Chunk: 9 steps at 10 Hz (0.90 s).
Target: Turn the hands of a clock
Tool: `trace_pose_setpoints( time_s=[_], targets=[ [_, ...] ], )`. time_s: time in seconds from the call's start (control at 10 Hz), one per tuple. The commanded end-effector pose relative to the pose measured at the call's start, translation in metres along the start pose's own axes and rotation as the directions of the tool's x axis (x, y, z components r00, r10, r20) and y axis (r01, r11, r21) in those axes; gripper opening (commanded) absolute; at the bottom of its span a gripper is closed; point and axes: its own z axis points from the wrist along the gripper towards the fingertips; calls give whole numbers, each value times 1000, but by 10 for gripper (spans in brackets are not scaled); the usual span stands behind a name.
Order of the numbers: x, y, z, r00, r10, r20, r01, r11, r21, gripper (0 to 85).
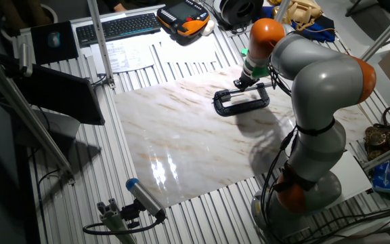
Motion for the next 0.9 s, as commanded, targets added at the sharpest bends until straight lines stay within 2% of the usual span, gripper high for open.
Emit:
trace_pose_setpoints(
  time_s=[0.0,0.1,0.2,0.3,0.4,0.5,0.6,0.8],
  targets=[
    [0,0,0,1000,7,-8,-7,1000,-9,0],
    [0,0,0,1000,13,-22,-14,1000,-16,0],
    [0,0,0,999,35,-24,-35,999,-14,0],
    [0,0,0,998,54,-18,-54,998,9,0],
    [0,0,0,998,67,-14,-66,998,14,0],
    [0,0,0,997,73,-6,-73,997,2,0],
    [0,0,0,997,77,6,-77,997,9,0],
    [0,0,0,998,50,49,-51,999,18,0]
  ],
)
